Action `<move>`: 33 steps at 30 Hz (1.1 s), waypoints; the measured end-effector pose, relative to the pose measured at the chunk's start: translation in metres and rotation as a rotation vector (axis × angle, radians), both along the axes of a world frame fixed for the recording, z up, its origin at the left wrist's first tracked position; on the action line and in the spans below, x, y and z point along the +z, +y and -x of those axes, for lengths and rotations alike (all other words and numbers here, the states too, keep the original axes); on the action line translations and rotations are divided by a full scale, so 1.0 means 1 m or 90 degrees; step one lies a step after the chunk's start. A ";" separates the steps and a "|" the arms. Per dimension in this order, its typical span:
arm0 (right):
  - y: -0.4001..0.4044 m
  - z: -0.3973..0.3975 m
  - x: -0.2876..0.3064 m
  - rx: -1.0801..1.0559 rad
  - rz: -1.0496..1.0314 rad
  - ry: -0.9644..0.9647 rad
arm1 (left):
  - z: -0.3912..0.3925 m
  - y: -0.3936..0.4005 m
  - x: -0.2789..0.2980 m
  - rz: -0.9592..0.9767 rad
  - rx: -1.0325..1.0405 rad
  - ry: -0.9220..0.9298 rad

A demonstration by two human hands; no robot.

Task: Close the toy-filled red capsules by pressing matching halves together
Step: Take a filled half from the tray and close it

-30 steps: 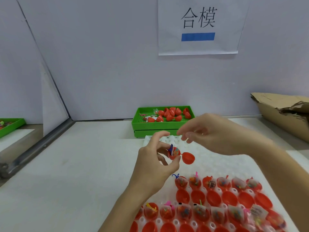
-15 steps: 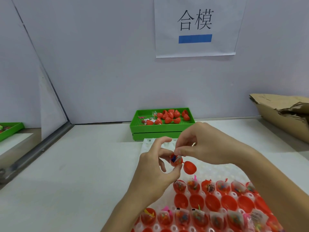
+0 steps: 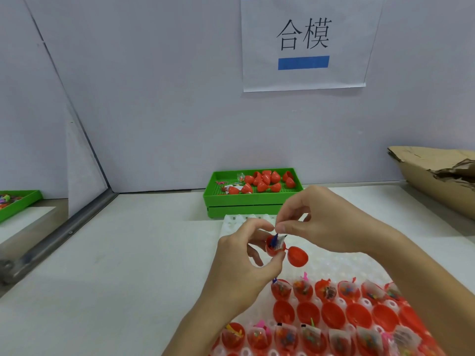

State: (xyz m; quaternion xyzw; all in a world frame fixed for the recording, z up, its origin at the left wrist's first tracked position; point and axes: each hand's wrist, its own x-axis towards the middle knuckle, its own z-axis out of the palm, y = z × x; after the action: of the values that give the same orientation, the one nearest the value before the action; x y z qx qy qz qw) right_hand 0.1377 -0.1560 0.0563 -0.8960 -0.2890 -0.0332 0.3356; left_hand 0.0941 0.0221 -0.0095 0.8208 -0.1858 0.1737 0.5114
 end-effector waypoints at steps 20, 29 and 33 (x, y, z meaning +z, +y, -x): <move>-0.026 -0.008 0.000 -0.004 0.074 0.290 | 0.000 0.003 0.004 0.006 0.116 -0.091; -0.010 -0.003 -0.002 0.008 0.043 0.153 | -0.001 0.001 0.004 0.001 0.135 -0.087; -0.004 -0.003 -0.006 0.004 0.001 0.155 | -0.002 0.002 0.003 0.007 0.150 -0.066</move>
State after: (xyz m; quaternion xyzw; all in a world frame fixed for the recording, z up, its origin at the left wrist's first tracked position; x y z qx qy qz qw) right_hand 0.1410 -0.1600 0.0508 -0.8927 -0.2486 0.0772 0.3678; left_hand 0.0959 0.0239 -0.0060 0.8241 -0.1135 0.2758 0.4815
